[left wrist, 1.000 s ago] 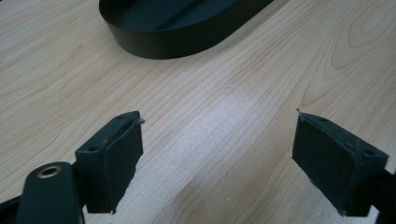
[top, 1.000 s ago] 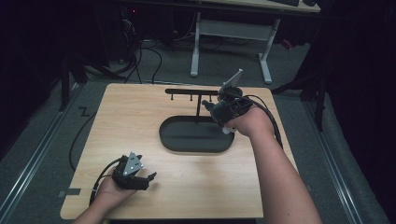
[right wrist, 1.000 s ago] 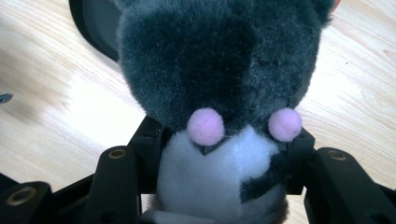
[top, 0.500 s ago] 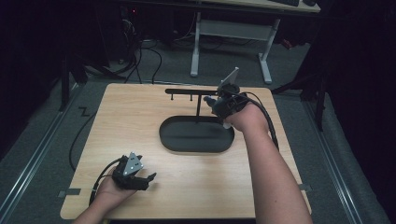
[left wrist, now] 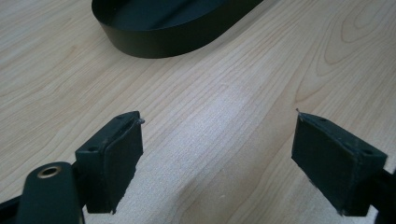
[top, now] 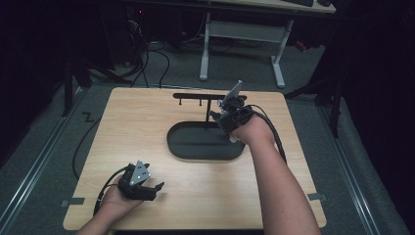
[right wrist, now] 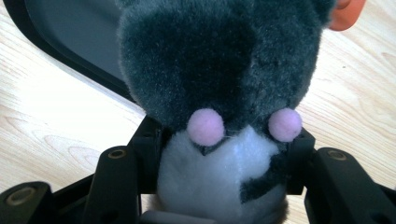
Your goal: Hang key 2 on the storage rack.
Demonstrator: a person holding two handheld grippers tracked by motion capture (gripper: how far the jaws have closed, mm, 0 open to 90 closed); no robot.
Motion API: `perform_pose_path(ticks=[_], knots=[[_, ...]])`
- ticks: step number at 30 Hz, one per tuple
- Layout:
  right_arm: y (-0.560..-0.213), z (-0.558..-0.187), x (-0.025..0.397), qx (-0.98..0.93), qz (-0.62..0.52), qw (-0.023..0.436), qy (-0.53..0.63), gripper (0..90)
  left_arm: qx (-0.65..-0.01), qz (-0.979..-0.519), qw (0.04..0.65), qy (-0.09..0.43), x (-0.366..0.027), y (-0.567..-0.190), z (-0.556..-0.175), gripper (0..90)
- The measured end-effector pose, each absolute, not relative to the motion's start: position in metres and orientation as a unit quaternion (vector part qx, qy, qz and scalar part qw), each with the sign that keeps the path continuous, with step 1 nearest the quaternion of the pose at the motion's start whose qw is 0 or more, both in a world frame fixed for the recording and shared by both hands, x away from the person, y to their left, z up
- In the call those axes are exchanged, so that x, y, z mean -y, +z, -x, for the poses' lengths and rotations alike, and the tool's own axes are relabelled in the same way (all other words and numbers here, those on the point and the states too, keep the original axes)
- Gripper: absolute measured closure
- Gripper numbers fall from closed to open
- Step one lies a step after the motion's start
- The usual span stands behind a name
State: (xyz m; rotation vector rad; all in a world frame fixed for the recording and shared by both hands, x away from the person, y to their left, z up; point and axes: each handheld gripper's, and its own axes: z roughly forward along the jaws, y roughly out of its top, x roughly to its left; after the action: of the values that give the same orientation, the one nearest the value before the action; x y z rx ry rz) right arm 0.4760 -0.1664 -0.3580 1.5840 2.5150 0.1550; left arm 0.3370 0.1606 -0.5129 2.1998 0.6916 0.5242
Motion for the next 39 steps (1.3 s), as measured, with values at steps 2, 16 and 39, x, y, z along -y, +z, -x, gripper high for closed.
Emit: perform_pose_path(ticks=[2, 16, 39], knots=[[-0.361, -0.476, 0.166, -0.841, -0.532, 0.080, 0.056, 47.5, -0.270, -0.861, 0.379, 0.204, -0.160, -0.513, -0.336, 17.1], [-0.383, -0.481, 0.167, -0.843, -0.529, 0.075, 0.058, 46.3, -0.264, -0.865, 0.373, 0.209, -0.159, -0.514, -0.333, 17.1], [-0.401, -0.454, 0.178, -0.829, -0.537, 0.119, 0.102, 31.2, -0.303, -0.850, 0.368, 0.223, -0.190, -0.513, -0.320, 17.2]])
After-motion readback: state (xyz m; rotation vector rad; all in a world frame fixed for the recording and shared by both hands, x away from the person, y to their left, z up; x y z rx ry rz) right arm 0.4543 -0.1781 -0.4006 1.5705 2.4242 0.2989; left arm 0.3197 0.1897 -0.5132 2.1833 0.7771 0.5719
